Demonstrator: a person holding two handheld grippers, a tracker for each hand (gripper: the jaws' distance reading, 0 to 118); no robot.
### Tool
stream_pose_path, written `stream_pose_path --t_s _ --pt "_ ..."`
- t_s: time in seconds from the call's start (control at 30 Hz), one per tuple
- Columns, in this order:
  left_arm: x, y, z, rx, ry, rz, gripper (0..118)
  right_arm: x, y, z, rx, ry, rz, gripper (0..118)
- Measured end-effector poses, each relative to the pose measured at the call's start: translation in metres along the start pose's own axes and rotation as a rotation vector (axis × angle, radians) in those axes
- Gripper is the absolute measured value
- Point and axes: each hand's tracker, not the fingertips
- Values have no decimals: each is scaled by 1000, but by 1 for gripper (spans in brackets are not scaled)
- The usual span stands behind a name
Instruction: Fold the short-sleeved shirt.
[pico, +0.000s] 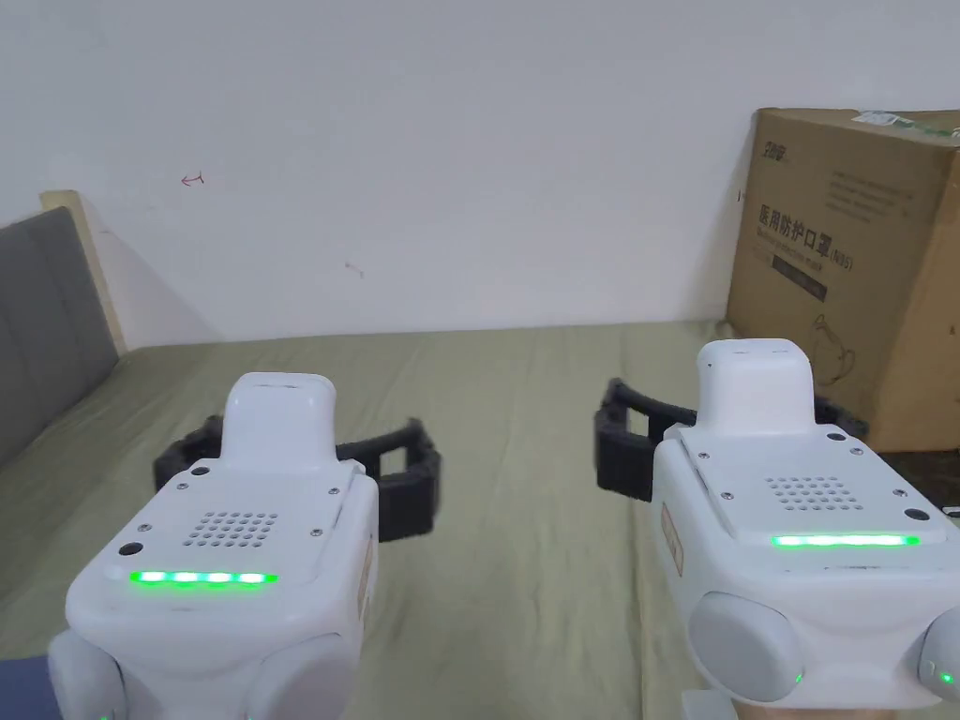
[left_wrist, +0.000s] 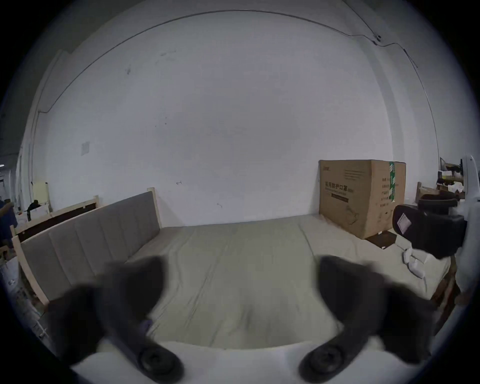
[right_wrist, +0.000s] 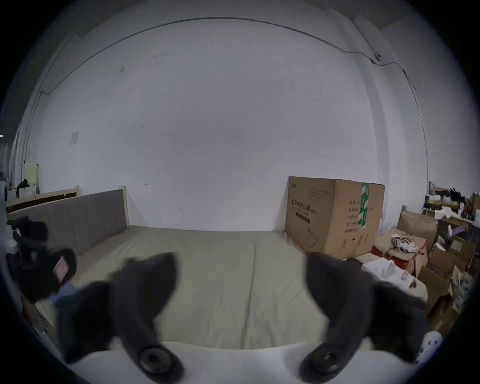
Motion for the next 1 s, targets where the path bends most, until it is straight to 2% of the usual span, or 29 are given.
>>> stream_pose_path --t_s 0.03,0.07,0.2,0.33,0.5,0.7,1.0 --pt "1 0 0 -9 -3 -12 118 -1 0 -2 -4 2 5 116" --pt "3 -4 2 31 3 -4 117 -2 -2 -1 2 -4 14 118" --pt "4 -8 -6 19 35 -12 118 -9 -1 -2 31 -36 77 118" --pt "4 -8 -12 -23 70 -20 118 -8 0 -4 31 -15 67 118" --pt "0 -3 -11 -58 -2 16 118 -9 -1 -8 18 -6 59 118" --pt "1 -5 -8 -41 -5 7 118 -7 -3 -10 14 -8 56 118" --pt "5 -5 -7 -55 35 47 118 -3 -6 -13 -10 -5 45 118"
